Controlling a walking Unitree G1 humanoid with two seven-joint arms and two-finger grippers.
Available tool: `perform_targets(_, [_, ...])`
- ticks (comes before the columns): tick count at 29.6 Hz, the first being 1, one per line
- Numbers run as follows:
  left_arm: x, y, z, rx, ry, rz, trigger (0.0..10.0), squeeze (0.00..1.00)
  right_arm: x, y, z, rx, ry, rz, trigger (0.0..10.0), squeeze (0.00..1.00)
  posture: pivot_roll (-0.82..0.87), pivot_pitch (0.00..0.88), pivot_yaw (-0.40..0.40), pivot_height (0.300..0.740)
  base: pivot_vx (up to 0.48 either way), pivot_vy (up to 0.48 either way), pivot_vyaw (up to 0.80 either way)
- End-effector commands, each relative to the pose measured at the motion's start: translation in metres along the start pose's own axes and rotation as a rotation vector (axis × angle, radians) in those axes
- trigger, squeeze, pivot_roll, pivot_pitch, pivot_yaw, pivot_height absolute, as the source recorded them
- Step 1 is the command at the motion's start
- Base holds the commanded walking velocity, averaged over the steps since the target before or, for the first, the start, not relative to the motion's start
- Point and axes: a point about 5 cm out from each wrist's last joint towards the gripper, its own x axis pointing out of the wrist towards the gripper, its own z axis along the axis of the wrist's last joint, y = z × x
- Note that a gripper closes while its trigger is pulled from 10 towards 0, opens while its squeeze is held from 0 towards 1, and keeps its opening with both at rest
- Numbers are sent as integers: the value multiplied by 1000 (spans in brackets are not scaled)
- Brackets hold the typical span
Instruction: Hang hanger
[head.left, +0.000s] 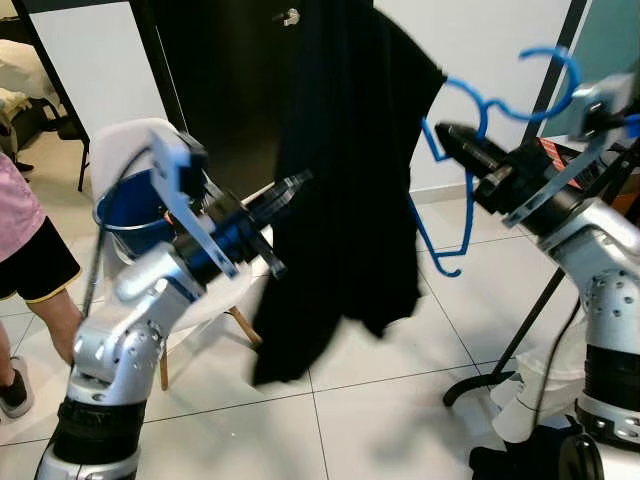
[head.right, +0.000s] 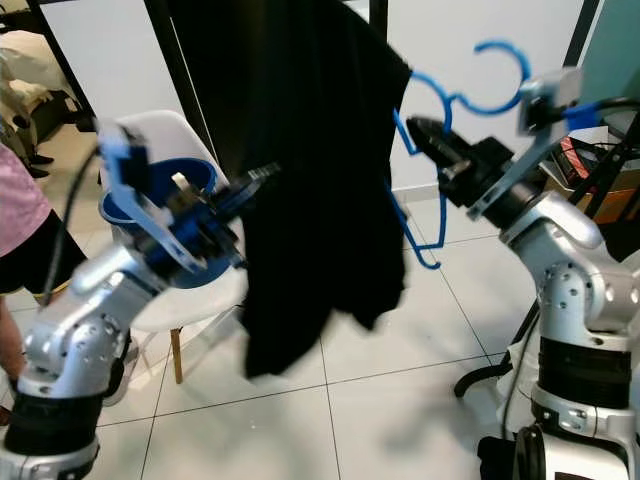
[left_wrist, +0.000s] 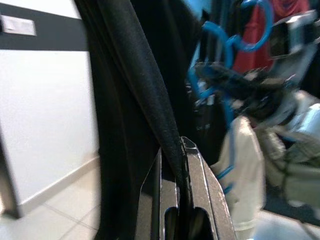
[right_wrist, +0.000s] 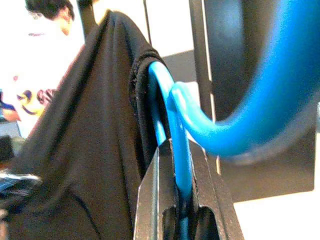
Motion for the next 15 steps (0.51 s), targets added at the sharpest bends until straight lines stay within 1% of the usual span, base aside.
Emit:
perform_targets(1, [-7, 12, -7, 41, 59, 71, 0, 0, 1, 3, 19, 5, -99, 22, 10000, 0, -84, 0, 35, 740, 0, 0, 0])
perform_targets(3, [-16, 31, -7, 105, 96, 203, 0, 0, 0, 4, 23, 28, -124, 41, 10000, 0, -83, 0, 35, 740, 0, 0, 0])
perform_targets(4, [-18, 35, -7, 123, 106, 234, 2235, 0, -1, 4, 24, 29, -125, 46, 10000, 0, -83, 0, 35, 740, 0, 0, 0])
perform_targets(5, [-18, 35, -7, 123, 106, 234, 2235, 0, -1, 4, 24, 29, -125, 46, 10000, 0, -83, 0, 35, 740, 0, 0, 0])
perform_targets(7, [-20, 42, -7, 136, 117, 287, 2235, 0, -1, 6, 23, 27, -121, 62, 10000, 0, -83, 0, 34, 740, 0, 0, 0])
perform_targets(8, [-20, 42, -7, 136, 117, 287, 2235, 0, -1, 6, 23, 27, -121, 62, 10000, 0, -83, 0, 34, 740, 0, 0, 0])
perform_targets(9, [-22, 44, -7, 146, 122, 311, 10000, 0, -2, 9, 22, 28, -114, 83, 10000, 0, -82, 0, 35, 740, 0, 0, 0])
perform_targets(12, [-23, 44, -7, 158, 124, 328, 10000, 0, -5, 20, 15, 18, -59, 176, 10000, 0, -83, 0, 35, 740, 0, 0, 0])
perform_targets(14, [-23, 44, -7, 161, 123, 327, 10000, 0, -6, 22, 14, 17, -47, 197, 10000, 0, -83, 0, 35, 740, 0, 0, 0])
perform_targets(15, [-22, 45, -7, 163, 118, 326, 10000, 439, -7, 24, 14, 15, -41, 214, 10000, 0, -83, 0, 35, 740, 0, 0, 0])
